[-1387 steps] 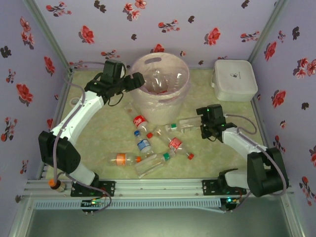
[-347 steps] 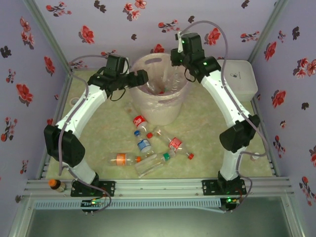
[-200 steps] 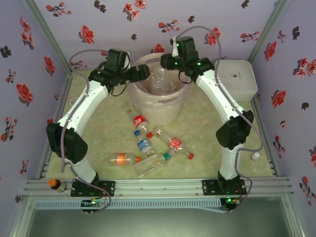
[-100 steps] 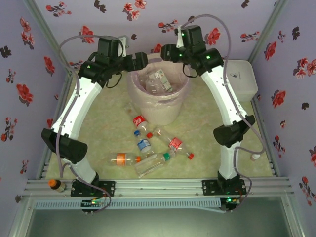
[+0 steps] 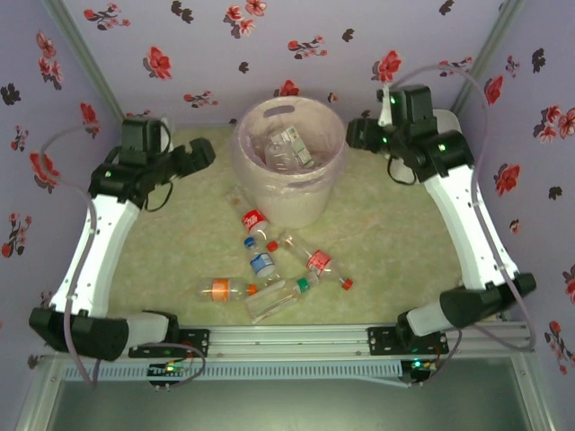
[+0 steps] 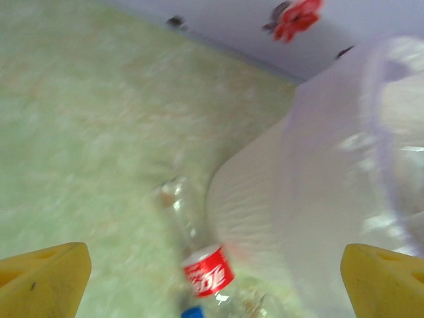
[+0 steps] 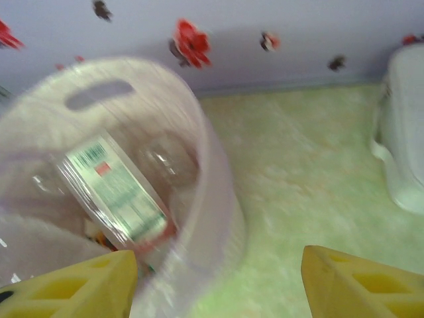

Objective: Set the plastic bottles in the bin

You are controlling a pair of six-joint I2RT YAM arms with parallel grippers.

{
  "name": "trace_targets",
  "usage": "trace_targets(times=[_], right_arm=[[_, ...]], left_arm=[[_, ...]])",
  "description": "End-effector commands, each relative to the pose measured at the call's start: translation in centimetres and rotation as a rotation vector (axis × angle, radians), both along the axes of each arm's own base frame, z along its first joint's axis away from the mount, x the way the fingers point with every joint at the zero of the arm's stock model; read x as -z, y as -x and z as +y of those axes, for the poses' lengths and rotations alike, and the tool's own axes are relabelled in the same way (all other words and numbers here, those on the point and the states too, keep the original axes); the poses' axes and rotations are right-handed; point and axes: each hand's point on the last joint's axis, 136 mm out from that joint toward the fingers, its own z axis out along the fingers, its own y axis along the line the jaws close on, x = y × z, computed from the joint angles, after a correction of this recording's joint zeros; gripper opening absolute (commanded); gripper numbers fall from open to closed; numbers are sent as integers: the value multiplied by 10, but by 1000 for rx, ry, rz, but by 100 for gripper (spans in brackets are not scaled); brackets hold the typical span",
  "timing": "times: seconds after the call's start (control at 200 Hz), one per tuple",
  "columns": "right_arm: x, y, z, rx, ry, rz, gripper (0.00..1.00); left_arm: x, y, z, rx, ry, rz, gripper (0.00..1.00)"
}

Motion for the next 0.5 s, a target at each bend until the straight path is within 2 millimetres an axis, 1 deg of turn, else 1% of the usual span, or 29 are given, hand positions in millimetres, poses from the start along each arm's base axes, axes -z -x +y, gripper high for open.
trace_targets(times=[0.0,0.075,0.115,0.195,0.275,0.31,0.35,0.39,0.445,0.48,0.495], right_arm=[[38,36,-16,-9,99,101,68],[65,61,-13,-59,143,123,68],[89,74,-10,-84,167,162,68],[135,96,-6,-118,210,271,70],[176,112,6,-175,244,333,81],[188,116,15,-208,240,334,86],[201,118,23,-230,226,336,88],[211,118,32,-254,207,340,91],[227,118,46,-296,191,345,93],[239,117,54,-318,190,349,99],[243,116,58,-326,187,348,99]], left_arm=[[45,26,4,-50,35,170,98],[64,29,5,-99,79,207,97],[76,29,2,-116,122,227,97],[99,25,-13,-110,231,276,97],[123,24,-26,-80,284,353,98],[131,25,-29,-70,288,380,98],[137,25,-30,-69,284,398,99],[141,24,-30,-70,285,402,99],[144,20,-31,-82,298,396,99],[146,17,-32,-90,311,392,98],[147,16,-32,-94,317,391,98]])
